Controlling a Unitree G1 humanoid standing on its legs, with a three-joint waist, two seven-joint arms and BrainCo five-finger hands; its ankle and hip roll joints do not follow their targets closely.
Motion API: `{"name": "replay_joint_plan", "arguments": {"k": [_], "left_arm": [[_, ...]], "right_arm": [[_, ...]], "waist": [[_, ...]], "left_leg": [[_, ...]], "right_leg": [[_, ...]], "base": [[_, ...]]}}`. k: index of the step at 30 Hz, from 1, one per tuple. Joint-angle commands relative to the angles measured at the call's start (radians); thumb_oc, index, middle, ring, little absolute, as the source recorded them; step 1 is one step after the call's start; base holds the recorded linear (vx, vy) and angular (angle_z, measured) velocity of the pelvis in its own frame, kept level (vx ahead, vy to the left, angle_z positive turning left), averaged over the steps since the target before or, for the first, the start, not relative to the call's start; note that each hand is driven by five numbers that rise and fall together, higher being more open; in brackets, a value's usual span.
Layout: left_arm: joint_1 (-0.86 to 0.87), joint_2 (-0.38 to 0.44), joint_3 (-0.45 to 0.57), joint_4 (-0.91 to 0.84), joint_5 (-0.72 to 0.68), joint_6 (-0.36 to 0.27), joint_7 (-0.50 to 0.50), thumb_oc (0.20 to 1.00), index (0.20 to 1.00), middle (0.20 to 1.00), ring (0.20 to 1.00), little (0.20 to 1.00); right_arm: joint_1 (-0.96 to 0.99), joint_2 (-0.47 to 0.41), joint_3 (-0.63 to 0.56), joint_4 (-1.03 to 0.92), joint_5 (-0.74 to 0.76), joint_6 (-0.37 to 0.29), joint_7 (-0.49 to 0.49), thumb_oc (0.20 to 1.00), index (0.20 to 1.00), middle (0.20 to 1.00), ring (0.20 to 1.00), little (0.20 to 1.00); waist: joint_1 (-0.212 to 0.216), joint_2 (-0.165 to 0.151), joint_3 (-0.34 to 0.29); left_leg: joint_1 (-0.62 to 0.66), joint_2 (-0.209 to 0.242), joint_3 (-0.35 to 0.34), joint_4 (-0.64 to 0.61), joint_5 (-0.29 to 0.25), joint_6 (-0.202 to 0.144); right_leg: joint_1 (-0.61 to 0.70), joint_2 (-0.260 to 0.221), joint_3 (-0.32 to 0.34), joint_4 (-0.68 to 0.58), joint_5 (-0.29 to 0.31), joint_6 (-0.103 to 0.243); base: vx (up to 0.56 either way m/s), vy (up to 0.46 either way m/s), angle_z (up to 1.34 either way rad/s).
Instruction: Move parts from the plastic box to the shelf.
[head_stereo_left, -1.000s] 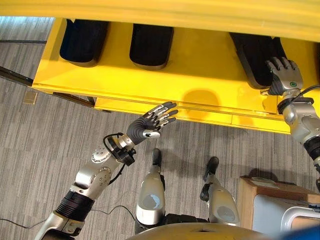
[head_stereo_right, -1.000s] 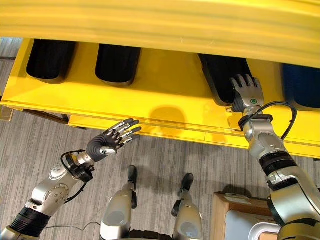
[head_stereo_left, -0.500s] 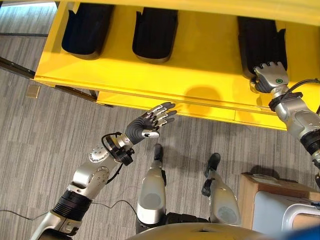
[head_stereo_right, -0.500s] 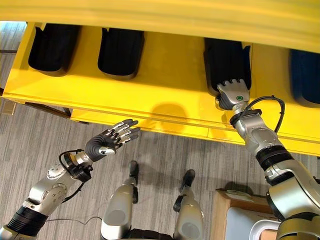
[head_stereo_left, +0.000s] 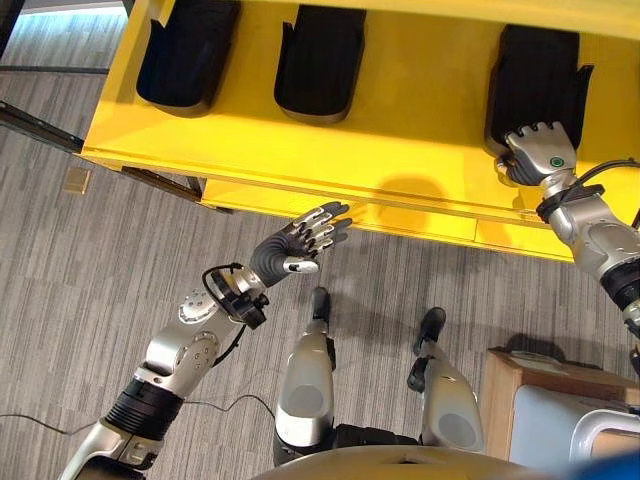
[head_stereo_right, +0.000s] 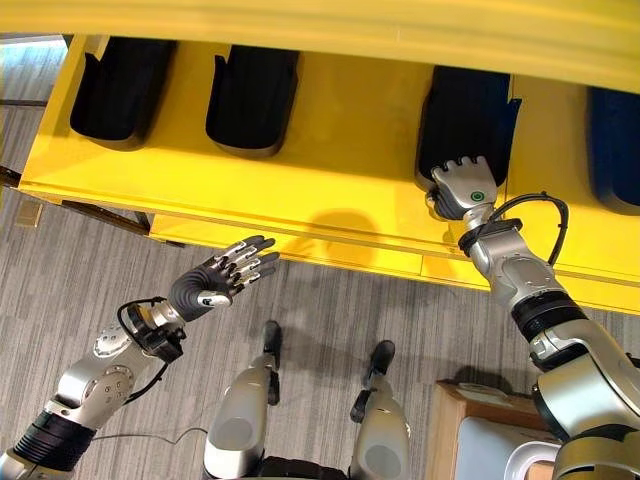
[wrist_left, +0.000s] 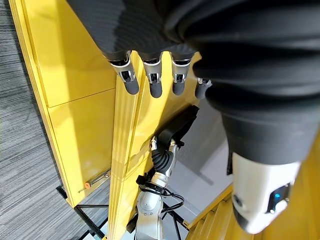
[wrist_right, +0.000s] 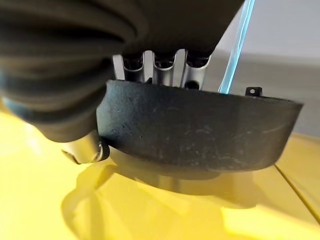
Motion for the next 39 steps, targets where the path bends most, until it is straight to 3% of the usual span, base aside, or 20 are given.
{"name": "replay_joint_plan", "arguments": {"k": [1,14,29,39], "left_arm": [[0.018,0.007,-0.02,-0.081,-0.011,-0.052,-0.018,1.0,1.0,1.0,1.0,1.0],[0.017,0.004,-0.031,-0.083,-0.01,-0.045,-0.026,1.0,1.0,1.0,1.0,1.0],[0.022,0.031,-0.033,-0.073,-0.022,-0.053,-0.055,1.0,1.0,1.0,1.0,1.0],[0.026,0.048,-0.029,-0.071,-0.019,-0.051,-0.069,1.0,1.0,1.0,1.0,1.0]], "right_arm": [[-0.11,-0.041,0.059,0.002,0.004,0.005,-0.02,0.2,0.2,0.2,0.2,0.2],[-0.166,-0.024,0.089,0.022,-0.008,0.055,0.01,0.2,0.2,0.2,0.2,0.2],[-0.241,-0.059,0.188,0.049,-0.148,0.006,0.028,0.2,0.2,0.2,0.2,0.2],[-0.249,-0.071,0.22,0.031,-0.175,0.022,0.034,0.2,0.2,0.2,0.2,0.2]], "waist": [[0.009,0.012,-0.015],[0.021,0.017,-0.019],[0.039,0.01,-0.017],[0.047,-0.005,-0.018]], "left_leg": [[-0.062,-0.076,-0.023,0.076,-0.04,0.076],[-0.065,-0.08,-0.029,0.081,-0.04,0.078],[-0.089,-0.078,-0.038,0.1,-0.041,0.079],[-0.099,-0.074,-0.042,0.101,-0.037,0.08]], "right_leg": [[-0.007,0.004,0.015,0.256,-0.213,0.028],[-0.002,0.002,0.014,0.261,-0.217,0.026],[-0.01,0.004,0.012,0.275,-0.224,0.025],[-0.014,0.011,0.013,0.278,-0.224,0.024]], "base": [[0.0,0.0,0.0],[0.0,0.0,0.0],[0.0,-0.009,0.01],[0.0,-0.026,0.01]]}}
